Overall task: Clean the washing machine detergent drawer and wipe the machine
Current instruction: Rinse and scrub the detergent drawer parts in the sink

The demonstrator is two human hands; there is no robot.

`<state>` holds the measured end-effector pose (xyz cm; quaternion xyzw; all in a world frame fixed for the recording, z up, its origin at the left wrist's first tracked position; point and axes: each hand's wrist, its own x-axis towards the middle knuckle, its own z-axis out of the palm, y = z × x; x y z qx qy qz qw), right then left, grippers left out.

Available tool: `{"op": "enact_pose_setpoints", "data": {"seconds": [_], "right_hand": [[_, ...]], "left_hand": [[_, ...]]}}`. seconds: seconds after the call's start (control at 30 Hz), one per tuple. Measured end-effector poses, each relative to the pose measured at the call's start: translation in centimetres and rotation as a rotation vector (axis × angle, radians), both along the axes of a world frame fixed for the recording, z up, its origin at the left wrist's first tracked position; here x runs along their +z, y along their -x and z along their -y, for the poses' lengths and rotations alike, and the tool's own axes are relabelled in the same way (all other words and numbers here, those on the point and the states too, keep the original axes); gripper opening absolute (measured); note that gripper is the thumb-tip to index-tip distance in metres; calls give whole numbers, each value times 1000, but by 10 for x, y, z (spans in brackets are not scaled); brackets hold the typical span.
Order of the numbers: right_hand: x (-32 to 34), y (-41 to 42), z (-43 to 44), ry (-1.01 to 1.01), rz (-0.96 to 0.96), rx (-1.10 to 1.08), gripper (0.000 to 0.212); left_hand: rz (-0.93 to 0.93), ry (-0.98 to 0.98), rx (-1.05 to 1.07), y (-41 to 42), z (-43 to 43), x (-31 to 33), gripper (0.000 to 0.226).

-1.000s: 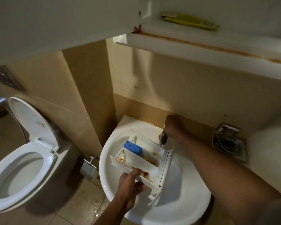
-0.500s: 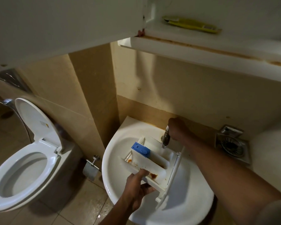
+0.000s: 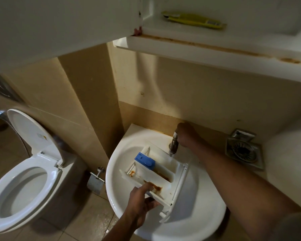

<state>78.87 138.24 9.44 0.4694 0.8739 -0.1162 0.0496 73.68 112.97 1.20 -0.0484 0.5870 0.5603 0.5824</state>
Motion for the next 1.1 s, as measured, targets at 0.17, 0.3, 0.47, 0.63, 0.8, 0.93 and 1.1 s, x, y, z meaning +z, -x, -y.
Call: {"op": "enact_pose_setpoints", "data": {"seconds": [0.17, 0.3, 0.47, 0.63, 0.8, 0.93, 1.1], "right_hand": [[-15, -26, 7, 154, -275, -112, 30], [-38, -77, 44, 478, -327, -367, 63], [-51, -114, 88, 842, -333, -482, 42], [-65, -131, 119, 872, -421, -606, 18], [-73, -135, 161, 1023, -635, -814, 23], [-74, -133, 176, 1053, -744, -892, 27], [-72, -122, 183, 1083, -691, -862, 47]], "left_hand": [[-9, 25, -85, 16, 0, -9, 34], [14, 33, -193, 31, 1, -13, 37], [-39, 69, -414, 51, -11, -12, 29], [-89, 91, -543, 69, -29, -22, 38], [-205, 68, -691, 76, -55, -25, 46], [-329, 117, -875, 80, -69, -16, 48], [-433, 203, -1079, 91, -88, -3, 51]]}}
